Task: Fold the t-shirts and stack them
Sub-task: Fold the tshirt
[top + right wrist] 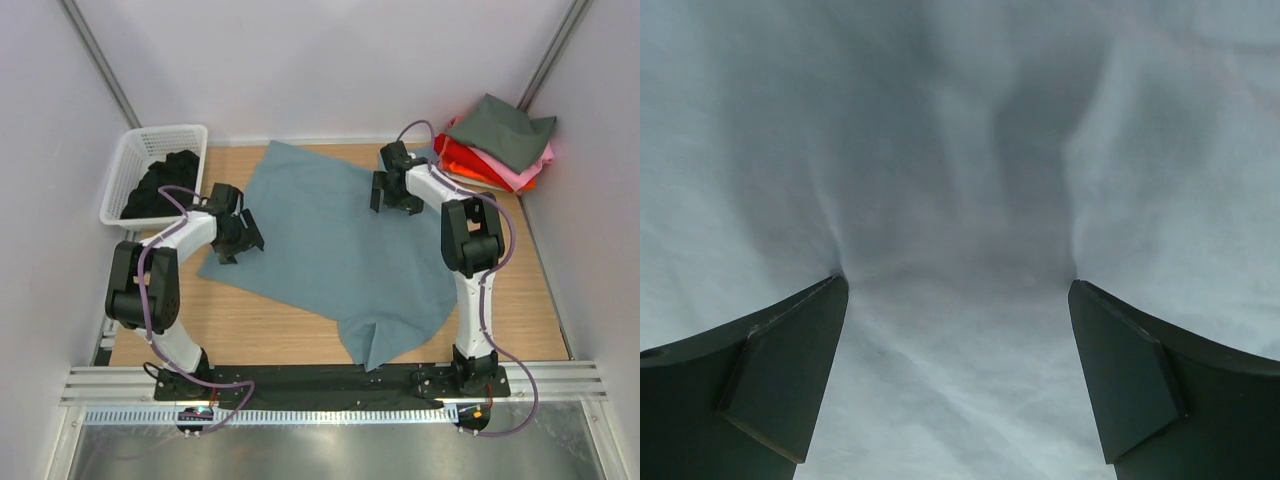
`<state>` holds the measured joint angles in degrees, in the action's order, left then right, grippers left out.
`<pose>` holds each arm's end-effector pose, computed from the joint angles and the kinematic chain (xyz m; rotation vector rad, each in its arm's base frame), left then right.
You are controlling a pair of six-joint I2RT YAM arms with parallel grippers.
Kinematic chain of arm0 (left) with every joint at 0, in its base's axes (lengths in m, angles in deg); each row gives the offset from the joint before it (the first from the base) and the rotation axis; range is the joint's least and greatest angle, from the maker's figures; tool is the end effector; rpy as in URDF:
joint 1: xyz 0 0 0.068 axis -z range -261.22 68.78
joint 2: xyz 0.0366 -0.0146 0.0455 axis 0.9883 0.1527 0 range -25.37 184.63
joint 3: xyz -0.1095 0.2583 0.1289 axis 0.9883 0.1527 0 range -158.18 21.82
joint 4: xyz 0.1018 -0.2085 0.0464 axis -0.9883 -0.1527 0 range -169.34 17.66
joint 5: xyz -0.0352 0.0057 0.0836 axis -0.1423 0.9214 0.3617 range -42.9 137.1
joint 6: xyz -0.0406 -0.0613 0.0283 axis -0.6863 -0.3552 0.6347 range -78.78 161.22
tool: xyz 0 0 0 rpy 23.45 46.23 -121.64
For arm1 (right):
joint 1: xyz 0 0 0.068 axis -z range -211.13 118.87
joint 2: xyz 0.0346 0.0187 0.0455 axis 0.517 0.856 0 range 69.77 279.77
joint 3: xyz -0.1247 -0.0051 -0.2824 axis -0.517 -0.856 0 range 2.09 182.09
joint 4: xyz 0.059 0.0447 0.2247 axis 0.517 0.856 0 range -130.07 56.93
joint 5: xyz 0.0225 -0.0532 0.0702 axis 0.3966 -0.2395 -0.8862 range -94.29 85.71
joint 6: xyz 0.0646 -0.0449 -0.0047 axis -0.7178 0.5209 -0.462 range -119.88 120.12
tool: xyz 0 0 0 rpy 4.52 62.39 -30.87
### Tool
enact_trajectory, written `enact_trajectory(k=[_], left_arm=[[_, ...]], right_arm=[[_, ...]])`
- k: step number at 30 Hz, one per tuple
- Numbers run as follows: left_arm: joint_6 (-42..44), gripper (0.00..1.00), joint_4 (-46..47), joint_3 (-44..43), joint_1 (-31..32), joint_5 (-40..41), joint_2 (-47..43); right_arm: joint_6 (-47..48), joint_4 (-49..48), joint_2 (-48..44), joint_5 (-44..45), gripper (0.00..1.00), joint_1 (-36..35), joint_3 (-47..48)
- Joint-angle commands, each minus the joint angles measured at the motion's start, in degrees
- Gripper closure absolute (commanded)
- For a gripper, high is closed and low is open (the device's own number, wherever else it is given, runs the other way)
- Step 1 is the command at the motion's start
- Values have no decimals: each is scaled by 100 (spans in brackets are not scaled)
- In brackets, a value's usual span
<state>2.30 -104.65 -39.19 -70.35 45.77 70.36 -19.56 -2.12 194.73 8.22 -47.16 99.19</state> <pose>0.3129 -0.0616 0.2077 -0.6664 2.6942 -0.2665 0.4565 0.1159 0.1835 0.1479 2.6696 -0.1033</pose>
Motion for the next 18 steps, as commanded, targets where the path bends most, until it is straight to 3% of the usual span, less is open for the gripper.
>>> enact_trajectory(k=[1,3,10,18], left_arm=[[-248,22,437,177,20,97,218],[-283,23,445,317,20,262,210],[-389,43,252,932,11,256,-184],[-722,44,94,2189,46,-202,-1854]], right_arm=[[-27,-7,194,-240,0,-67,643],[-27,-69,361,-363,0,-67,836],[35,-8,1336,-996,1,-163,1978],[298,353,2593,-1910,0,-620,4026]])
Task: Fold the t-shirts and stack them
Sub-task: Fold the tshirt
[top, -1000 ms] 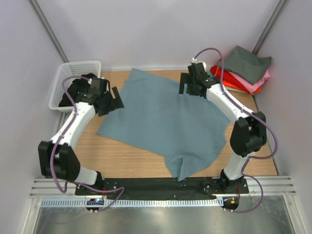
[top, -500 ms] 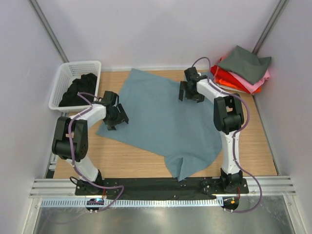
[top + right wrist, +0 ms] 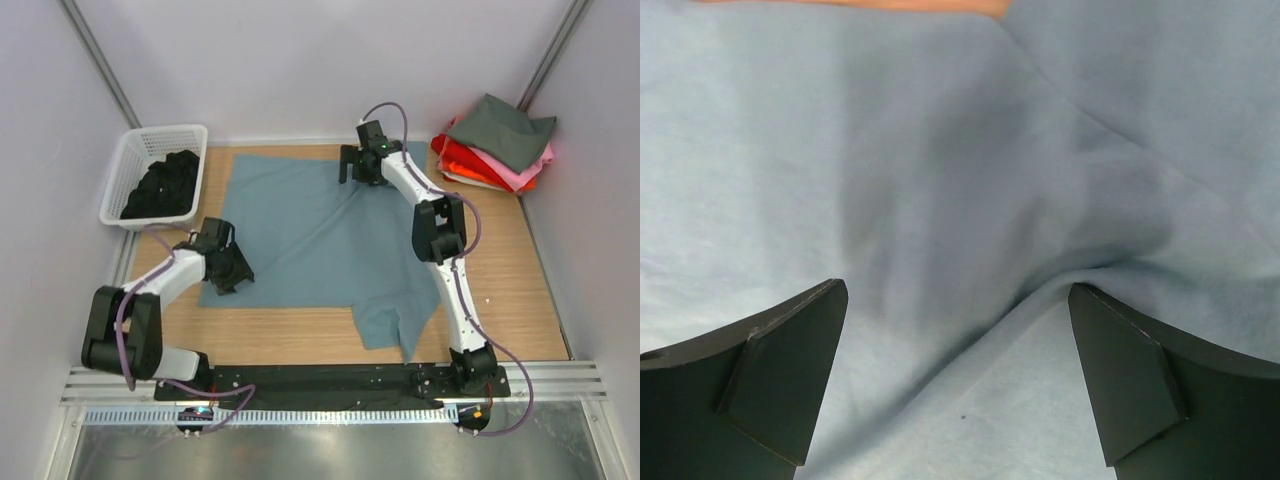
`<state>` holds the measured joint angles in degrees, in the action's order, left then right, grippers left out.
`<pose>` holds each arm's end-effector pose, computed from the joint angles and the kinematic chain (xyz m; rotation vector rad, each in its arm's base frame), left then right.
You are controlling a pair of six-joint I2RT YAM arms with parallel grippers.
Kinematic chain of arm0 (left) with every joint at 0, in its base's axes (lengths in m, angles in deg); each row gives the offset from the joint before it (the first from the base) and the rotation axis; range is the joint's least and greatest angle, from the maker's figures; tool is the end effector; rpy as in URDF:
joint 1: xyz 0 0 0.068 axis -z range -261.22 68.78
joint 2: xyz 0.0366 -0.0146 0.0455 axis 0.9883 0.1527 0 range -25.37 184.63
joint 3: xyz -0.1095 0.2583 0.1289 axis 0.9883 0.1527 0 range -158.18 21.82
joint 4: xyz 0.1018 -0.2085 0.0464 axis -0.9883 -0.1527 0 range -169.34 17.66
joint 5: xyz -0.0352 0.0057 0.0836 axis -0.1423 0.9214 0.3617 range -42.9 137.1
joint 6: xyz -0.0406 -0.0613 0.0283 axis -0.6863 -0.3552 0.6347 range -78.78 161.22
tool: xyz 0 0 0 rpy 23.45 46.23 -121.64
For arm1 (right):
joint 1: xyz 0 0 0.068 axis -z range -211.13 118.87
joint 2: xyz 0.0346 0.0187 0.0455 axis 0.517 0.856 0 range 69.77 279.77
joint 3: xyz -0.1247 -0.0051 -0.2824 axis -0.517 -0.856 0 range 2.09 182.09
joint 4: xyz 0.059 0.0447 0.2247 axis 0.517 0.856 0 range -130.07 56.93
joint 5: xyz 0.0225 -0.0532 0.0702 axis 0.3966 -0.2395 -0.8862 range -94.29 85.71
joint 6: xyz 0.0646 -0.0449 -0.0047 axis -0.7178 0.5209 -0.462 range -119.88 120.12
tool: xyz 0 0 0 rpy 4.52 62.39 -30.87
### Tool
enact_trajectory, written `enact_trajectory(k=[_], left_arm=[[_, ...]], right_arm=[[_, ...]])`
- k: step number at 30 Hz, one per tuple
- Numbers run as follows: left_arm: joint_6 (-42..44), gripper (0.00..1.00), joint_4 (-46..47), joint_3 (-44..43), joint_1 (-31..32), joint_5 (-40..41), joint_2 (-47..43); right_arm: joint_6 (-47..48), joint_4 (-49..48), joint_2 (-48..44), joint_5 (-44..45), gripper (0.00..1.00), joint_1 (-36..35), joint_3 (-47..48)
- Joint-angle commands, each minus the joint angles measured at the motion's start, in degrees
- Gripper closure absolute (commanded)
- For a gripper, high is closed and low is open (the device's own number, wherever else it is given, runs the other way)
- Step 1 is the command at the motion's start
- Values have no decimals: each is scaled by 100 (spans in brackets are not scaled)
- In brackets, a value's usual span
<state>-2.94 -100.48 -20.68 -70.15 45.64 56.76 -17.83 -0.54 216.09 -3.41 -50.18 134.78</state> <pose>0.2340 -0.0475 0.1876 -0.7895 2.6816 -0.2861 0.5501 0.1888 0.1740 -0.0177 2.5161 0.2475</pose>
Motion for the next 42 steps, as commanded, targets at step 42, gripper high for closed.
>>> enact_trajectory(k=[42], left_arm=[[-1191,21,-1923,576,290,102,-4099]], right_arm=[[-5718,1461,-9473,2055,17,-5327,-9761]])
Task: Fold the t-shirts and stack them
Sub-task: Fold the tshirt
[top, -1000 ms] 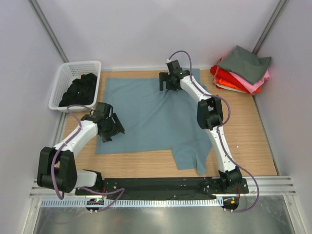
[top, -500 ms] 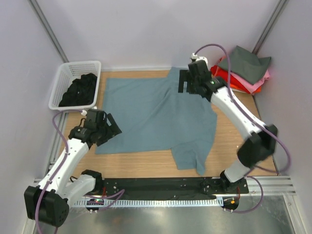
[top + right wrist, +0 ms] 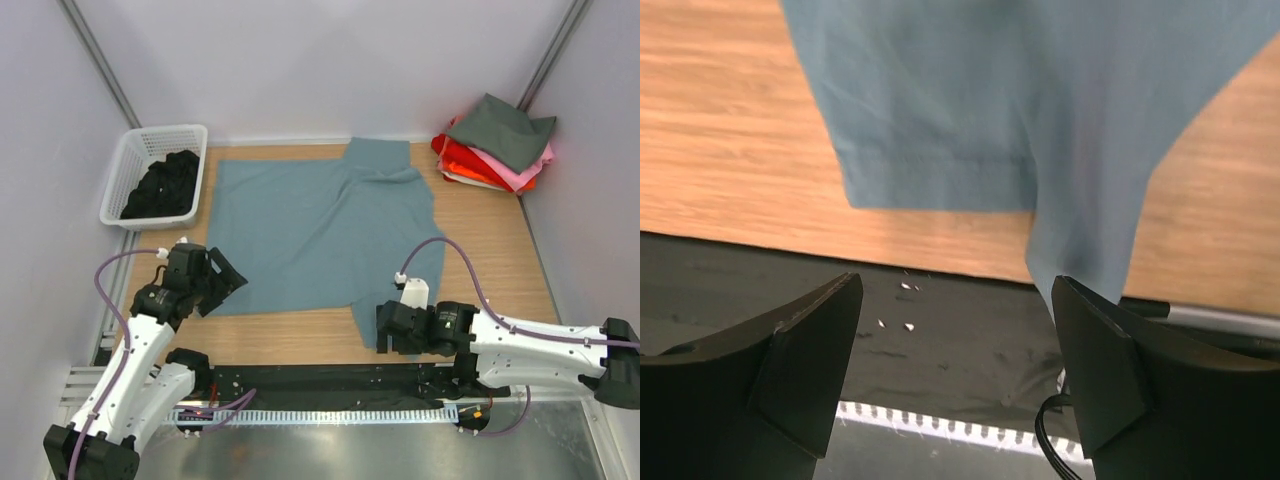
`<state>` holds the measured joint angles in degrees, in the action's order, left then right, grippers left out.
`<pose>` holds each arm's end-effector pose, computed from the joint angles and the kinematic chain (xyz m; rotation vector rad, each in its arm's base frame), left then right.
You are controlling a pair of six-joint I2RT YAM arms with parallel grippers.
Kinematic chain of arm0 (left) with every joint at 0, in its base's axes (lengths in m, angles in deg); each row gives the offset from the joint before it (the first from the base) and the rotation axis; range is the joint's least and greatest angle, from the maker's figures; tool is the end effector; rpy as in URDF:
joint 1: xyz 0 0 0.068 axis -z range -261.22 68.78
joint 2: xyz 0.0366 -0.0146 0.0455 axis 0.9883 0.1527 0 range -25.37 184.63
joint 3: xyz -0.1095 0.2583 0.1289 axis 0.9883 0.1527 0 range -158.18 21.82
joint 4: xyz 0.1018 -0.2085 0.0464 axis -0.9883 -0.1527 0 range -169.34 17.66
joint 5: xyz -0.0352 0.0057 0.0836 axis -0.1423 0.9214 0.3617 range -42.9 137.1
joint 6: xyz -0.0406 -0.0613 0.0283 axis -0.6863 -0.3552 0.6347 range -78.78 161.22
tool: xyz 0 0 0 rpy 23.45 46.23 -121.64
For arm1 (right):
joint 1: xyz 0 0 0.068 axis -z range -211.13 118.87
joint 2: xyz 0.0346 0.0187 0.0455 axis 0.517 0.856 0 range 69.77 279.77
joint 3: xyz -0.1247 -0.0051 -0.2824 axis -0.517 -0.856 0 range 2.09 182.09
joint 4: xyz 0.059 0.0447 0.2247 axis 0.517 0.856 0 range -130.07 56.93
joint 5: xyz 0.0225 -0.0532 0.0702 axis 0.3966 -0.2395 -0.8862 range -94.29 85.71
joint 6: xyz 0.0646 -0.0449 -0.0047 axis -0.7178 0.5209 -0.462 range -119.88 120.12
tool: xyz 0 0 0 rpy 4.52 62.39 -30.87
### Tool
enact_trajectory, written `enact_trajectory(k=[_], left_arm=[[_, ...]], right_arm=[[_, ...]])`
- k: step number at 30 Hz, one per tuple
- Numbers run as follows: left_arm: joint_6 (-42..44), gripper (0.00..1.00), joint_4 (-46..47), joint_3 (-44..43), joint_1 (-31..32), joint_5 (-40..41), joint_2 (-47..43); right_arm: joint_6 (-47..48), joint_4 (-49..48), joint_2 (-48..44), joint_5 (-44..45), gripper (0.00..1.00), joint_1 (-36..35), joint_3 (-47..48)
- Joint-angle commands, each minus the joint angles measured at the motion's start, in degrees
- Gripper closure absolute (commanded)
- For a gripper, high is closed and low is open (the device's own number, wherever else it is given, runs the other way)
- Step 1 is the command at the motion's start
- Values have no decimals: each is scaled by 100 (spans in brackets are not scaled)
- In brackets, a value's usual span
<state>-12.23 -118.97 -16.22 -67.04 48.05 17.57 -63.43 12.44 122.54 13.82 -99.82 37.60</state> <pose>0.1073 -0.0259 0.2489 -0.8585 2.3841 -0.4746 0.0603 0.0966 0.2160 -0.0444 2.7012 0.2661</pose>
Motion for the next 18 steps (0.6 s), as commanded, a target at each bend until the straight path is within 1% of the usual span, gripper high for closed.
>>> enact_trajectory(k=[1,5,8,9,12,15,17,18], left_arm=[[-271,21,-83,156,-20,-217,-224],[-324,23,-92,227,-20,-227,-321],[-315,24,-136,166,-20,-201,-269],[-298,24,-153,166,-20,-201,-260],[-306,24,-101,201,-20,-201,-233],[-297,25,-92,201,-20,-218,-198],[-289,25,-83,201,-20,-218,-198],[-280,25,-74,201,-20,-218,-207]], right_arm=[[-1195,137,-75,351,18,-426,-79],[-870,-564,294,369,21,-435,-255],[-712,-759,908,474,25,-418,-54],[-668,-821,1136,509,26,-426,-9],[-571,-910,1445,623,26,-348,105],[-545,-778,1438,773,25,-120,-43],[-492,-934,1079,765,27,118,-323],[-318,-1040,938,703,28,197,-403]])
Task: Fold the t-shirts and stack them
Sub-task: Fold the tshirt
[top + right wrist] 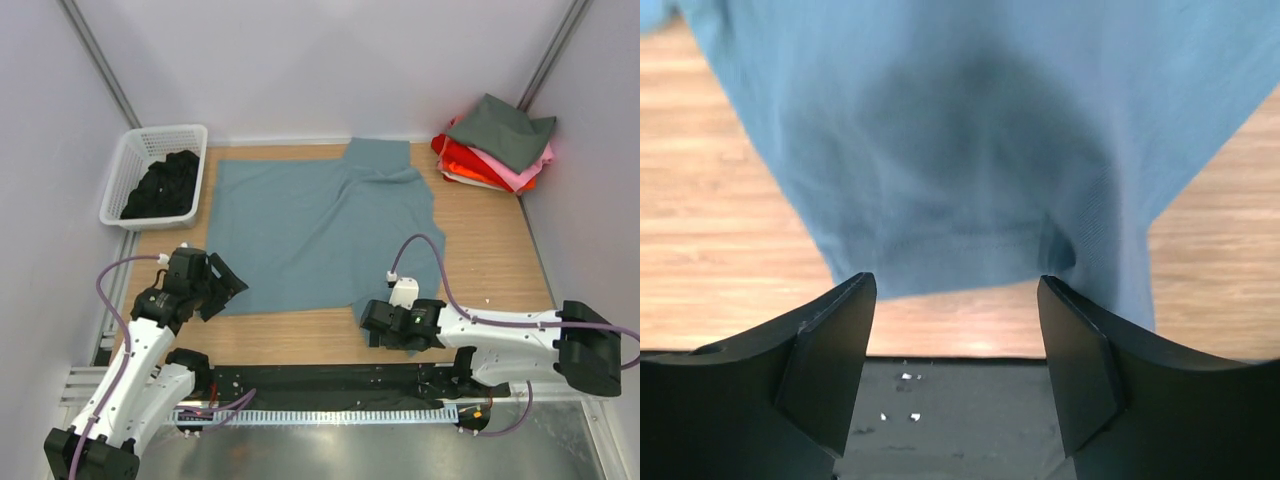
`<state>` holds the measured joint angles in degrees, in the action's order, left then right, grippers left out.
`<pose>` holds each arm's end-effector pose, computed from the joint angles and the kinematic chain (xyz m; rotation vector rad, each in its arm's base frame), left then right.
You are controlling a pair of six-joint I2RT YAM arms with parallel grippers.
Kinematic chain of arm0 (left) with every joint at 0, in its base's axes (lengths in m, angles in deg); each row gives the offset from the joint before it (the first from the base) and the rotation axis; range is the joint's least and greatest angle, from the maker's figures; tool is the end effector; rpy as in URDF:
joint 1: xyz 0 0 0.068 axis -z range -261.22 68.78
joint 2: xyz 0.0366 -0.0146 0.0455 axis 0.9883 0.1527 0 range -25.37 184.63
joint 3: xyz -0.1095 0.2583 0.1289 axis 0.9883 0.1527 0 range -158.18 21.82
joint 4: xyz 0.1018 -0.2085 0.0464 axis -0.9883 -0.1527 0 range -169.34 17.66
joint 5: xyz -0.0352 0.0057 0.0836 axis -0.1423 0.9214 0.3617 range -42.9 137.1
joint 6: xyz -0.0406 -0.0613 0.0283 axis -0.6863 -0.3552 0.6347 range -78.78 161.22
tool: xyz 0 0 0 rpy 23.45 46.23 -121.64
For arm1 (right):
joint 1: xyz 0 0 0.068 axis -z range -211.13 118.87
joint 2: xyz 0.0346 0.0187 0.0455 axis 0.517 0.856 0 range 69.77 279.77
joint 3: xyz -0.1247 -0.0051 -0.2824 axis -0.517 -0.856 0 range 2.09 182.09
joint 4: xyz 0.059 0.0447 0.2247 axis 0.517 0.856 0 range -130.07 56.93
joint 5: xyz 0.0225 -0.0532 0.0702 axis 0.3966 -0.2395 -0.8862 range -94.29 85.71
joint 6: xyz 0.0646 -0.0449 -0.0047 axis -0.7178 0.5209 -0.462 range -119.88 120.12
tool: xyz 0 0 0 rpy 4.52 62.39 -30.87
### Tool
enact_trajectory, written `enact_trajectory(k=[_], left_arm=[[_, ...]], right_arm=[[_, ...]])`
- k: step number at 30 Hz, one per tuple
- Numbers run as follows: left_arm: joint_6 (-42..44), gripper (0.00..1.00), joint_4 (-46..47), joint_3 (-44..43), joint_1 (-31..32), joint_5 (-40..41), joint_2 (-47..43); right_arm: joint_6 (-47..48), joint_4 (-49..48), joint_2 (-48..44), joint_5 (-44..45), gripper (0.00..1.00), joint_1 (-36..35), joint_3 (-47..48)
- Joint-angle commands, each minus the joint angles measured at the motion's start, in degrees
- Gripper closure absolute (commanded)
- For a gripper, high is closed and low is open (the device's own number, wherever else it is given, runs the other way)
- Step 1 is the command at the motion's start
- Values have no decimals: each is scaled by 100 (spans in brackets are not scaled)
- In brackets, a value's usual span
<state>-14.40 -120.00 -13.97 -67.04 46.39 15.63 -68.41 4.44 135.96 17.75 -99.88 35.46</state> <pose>0.0979 -0.0255 0.2381 -0.9046 2.4062 -0.5070 0.0760 0.1253 0.1877 0.0533 2.7035 0.0875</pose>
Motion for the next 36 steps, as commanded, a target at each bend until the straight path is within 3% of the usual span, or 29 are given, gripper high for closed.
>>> enact_trajectory(k=[1,5,12,20,27,30,36], left_arm=[[-72,25,46,-16,-20,-43,-21],[-37,26,81,-33,-20,9,40],[-64,27,99,2,-20,10,23],[-99,27,37,11,-11,9,23],[-230,28,-85,-7,-11,343,-39],[-301,29,-138,-16,-11,510,23],[-696,40,-498,-77,-11,1395,286]], right_arm=[[295,-337,-545,248,31,291,-242],[621,-505,-968,230,34,354,-33],[473,-584,15,11,34,362,-198],[296,-671,429,-59,35,362,-541],[472,-751,623,-104,76,354,-480],[490,-672,509,-86,87,354,-445],[718,-329,298,142,89,476,56]])
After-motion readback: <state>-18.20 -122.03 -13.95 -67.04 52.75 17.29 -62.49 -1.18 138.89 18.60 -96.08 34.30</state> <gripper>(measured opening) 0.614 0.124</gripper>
